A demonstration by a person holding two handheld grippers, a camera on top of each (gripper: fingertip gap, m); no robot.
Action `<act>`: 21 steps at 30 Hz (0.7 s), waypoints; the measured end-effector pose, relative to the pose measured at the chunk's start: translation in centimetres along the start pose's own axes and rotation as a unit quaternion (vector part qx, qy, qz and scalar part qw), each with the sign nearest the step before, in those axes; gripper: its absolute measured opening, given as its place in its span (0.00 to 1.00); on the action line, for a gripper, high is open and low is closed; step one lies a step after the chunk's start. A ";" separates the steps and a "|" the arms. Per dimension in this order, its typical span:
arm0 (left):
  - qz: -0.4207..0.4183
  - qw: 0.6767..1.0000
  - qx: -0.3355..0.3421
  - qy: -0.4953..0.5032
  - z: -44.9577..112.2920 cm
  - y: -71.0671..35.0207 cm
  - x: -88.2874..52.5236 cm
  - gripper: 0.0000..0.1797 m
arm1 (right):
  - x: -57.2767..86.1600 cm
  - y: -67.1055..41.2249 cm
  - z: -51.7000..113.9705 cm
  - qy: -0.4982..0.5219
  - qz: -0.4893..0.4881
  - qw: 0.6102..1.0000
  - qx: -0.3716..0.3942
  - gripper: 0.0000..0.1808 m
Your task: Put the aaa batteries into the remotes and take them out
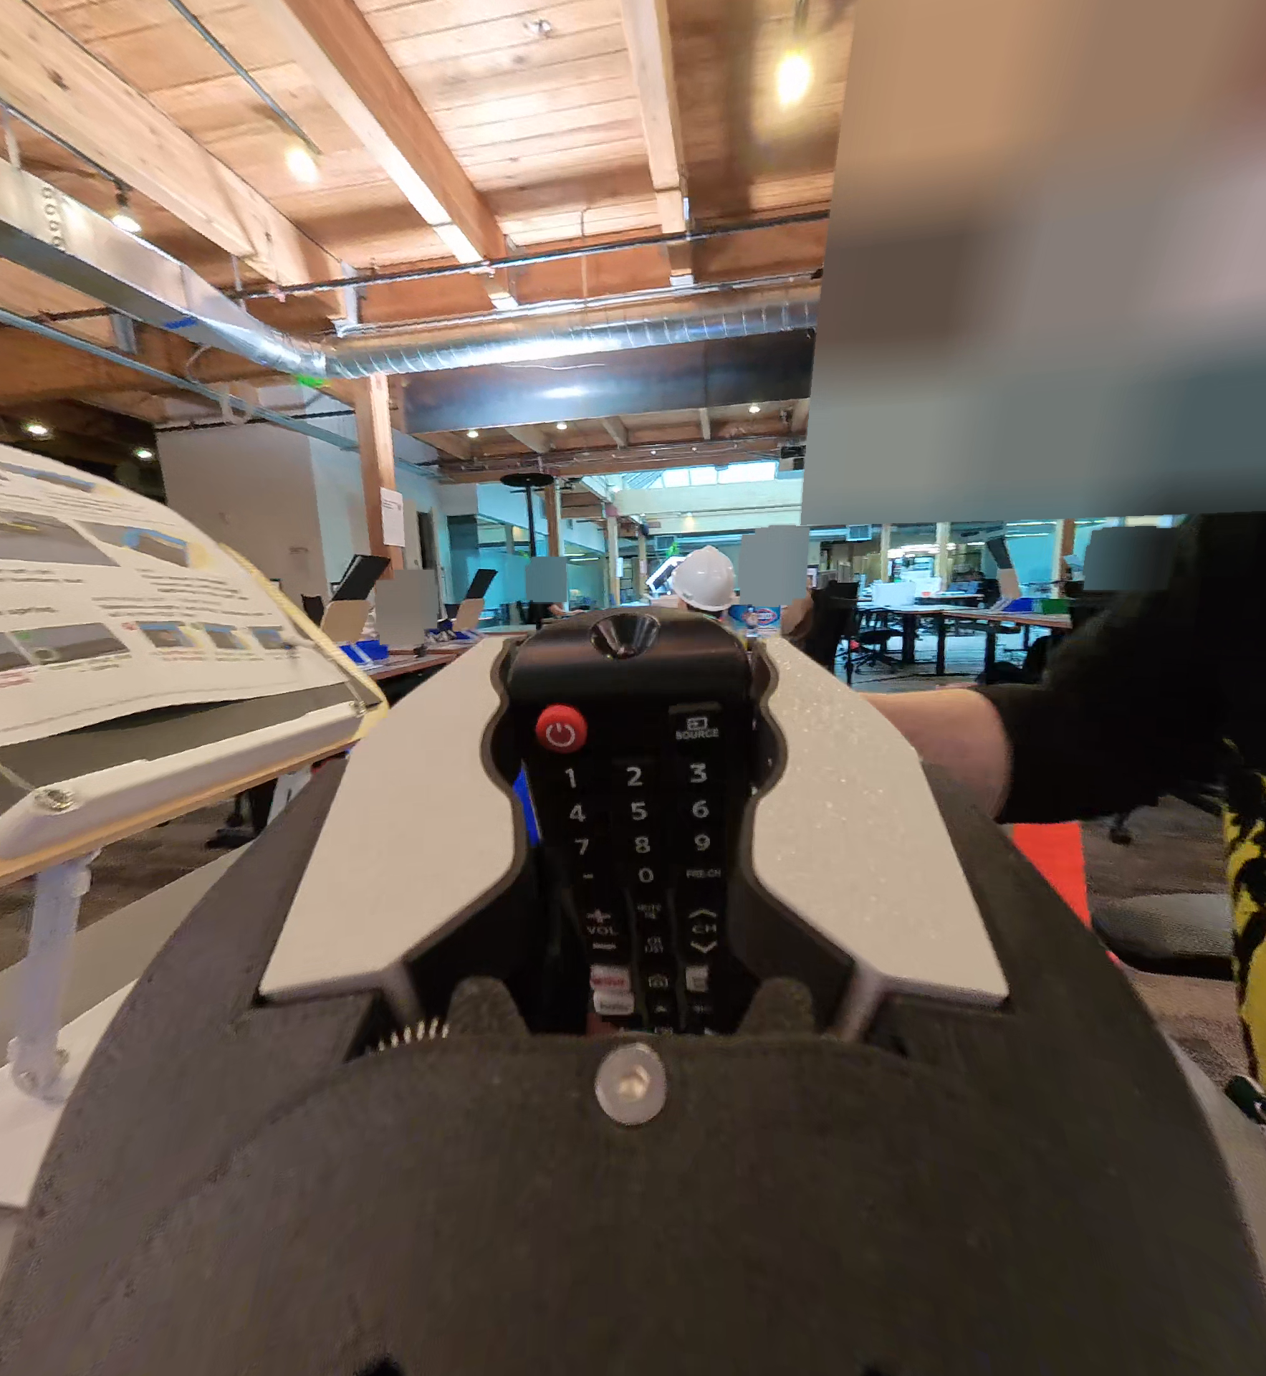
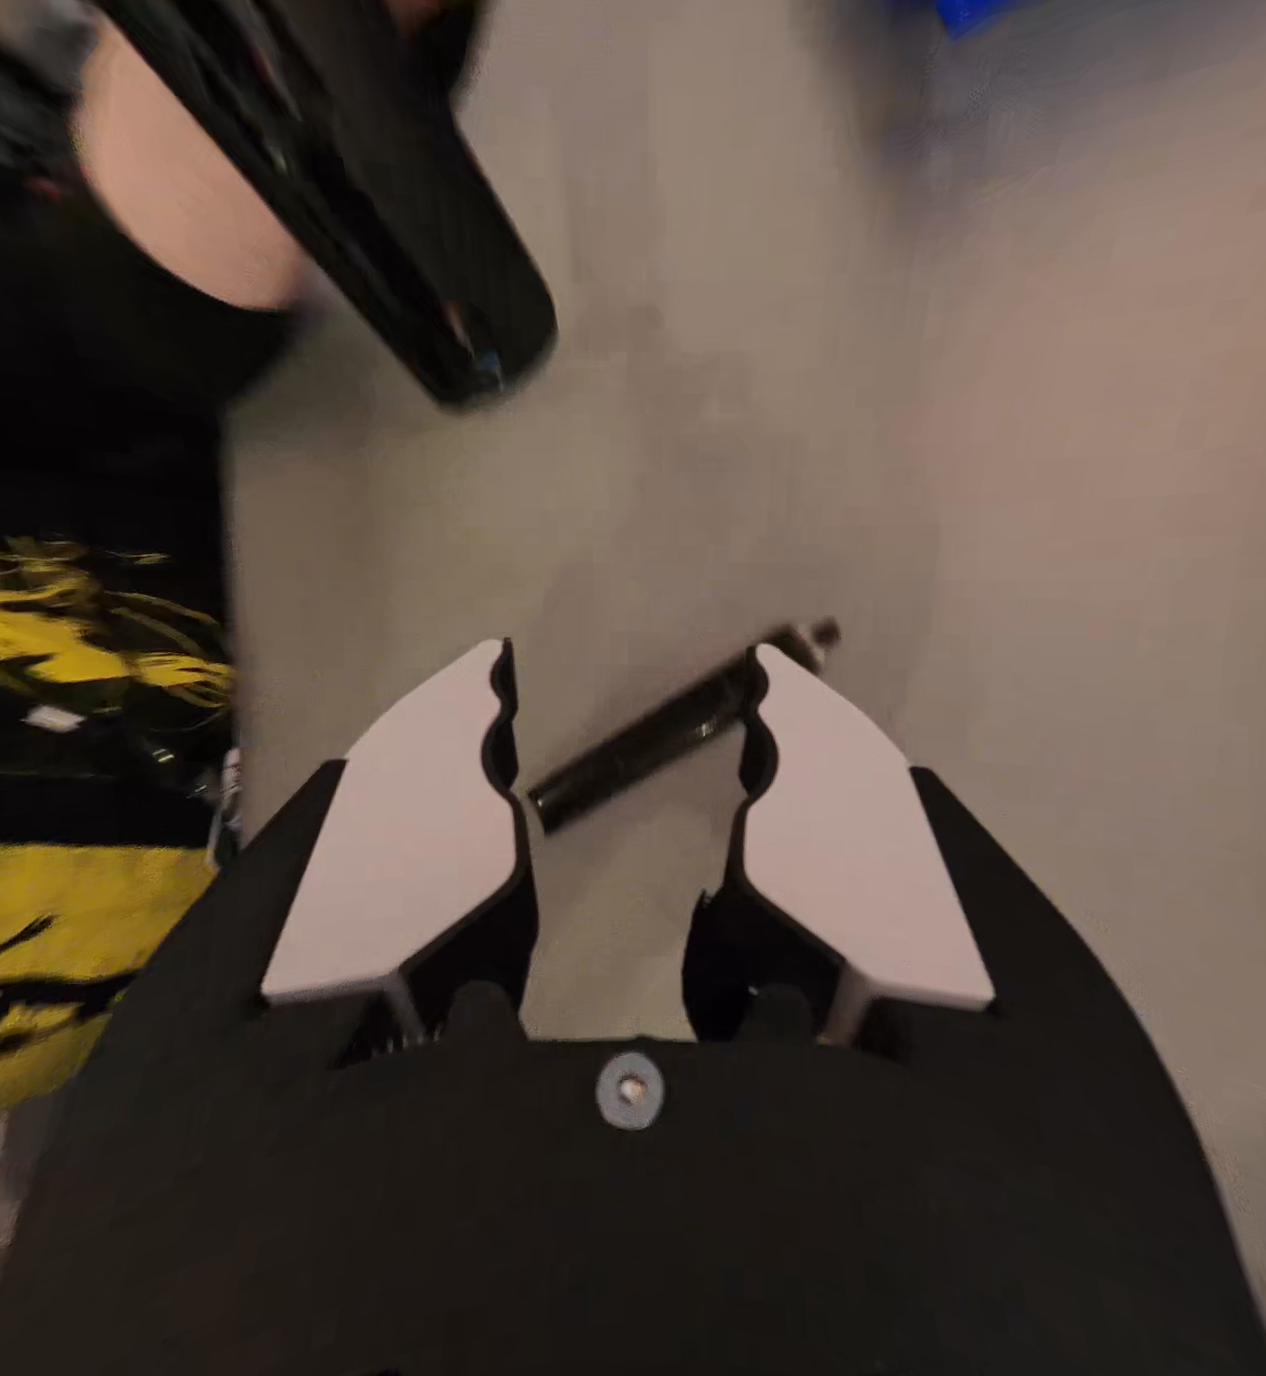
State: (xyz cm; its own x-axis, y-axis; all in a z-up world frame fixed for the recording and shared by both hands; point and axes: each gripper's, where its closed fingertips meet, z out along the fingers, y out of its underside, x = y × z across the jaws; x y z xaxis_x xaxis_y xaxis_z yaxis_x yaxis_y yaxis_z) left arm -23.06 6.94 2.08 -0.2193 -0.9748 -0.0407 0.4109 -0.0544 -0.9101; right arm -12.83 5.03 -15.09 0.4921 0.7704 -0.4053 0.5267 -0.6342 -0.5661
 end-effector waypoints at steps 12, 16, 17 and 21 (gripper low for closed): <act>-0.003 1.000 0.018 -0.014 -0.9 -1.3 -0.4 0.33 | 0.7 6.2 4.7 0.275 -0.006 0.957 -0.093 0.11; -0.004 1.000 0.025 -0.017 -1.2 -1.8 -0.4 0.33 | -0.9 6.4 5.1 0.172 -0.013 0.982 -0.077 0.11; -0.004 0.999 0.027 -0.015 -1.2 -2.0 -0.3 0.33 | -2.0 6.3 4.9 0.121 -0.001 0.990 -0.068 0.10; -0.005 0.999 0.035 -0.013 -1.3 -2.4 -0.2 0.33 | -0.4 7.0 2.0 0.210 -0.133 0.957 -0.149 0.10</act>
State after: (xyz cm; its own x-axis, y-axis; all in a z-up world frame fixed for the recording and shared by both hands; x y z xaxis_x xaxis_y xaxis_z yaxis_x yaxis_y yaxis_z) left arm -25.14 7.55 3.80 -0.2003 -0.9795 -0.0200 0.4701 -0.0782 -0.8791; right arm -10.75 0.39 -20.35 0.5150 0.8529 0.0855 0.8161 -0.4574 -0.3533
